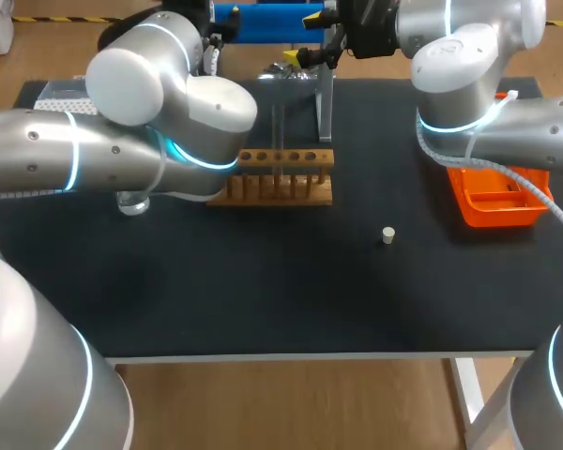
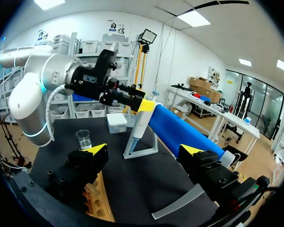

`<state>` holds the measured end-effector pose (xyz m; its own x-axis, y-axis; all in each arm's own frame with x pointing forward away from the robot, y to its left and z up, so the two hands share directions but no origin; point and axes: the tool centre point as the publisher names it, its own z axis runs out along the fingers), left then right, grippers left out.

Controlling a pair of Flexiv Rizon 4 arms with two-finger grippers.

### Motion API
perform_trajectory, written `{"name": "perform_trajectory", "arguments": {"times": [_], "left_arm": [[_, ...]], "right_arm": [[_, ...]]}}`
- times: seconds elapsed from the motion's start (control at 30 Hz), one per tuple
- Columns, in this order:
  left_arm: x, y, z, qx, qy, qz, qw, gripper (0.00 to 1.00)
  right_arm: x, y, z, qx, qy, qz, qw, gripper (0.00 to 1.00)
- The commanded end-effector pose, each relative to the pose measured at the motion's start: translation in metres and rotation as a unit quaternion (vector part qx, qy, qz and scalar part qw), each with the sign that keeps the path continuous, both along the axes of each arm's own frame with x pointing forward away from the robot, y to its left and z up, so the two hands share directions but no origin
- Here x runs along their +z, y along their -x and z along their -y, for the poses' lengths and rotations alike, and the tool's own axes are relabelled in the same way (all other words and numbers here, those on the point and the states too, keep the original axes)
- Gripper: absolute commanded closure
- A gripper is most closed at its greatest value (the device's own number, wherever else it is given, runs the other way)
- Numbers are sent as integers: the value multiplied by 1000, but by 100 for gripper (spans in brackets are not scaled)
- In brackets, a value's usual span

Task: Invert the test tube, pick up the pipette, mount the tip to pipette, aspirate from beaker and dispense into the tube, eject the tip, return the pipette, and cap with the stopper.

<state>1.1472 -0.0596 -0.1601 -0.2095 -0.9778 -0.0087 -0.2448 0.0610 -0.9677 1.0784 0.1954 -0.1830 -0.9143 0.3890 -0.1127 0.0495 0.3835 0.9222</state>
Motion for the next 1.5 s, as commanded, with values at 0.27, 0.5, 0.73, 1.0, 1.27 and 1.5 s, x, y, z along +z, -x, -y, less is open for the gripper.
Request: {"name": "perform_trajectory", "arguments": {"times": [0.27, 0.5, 0.73, 1.0, 1.27, 1.5], "left_arm": [[27, 57, 7, -110, -8, -18, 994, 0], [32, 98, 8, -209, -6, -13, 978, 0], [26, 127, 15, -342, -11, -7, 940, 0], [11, 150, 26, -504, -13, -3, 863, 0], [-1, 166, 36, -574, -28, 2, 819, 0], [-12, 170, 51, -622, -28, -4, 782, 0]], "right_arm": [[1, 0, 0, 1, 1, -1, 1000, 0], [1, 0, 0, 1, 1, -1, 1000, 0], [1, 0, 0, 1, 1, -1, 1000, 0], [1, 0, 0, 1, 1, -1, 1000, 0], [1, 0, 0, 1, 1, -1, 1000, 0], [1, 0, 0, 1, 1, -1, 1000, 0]]}}
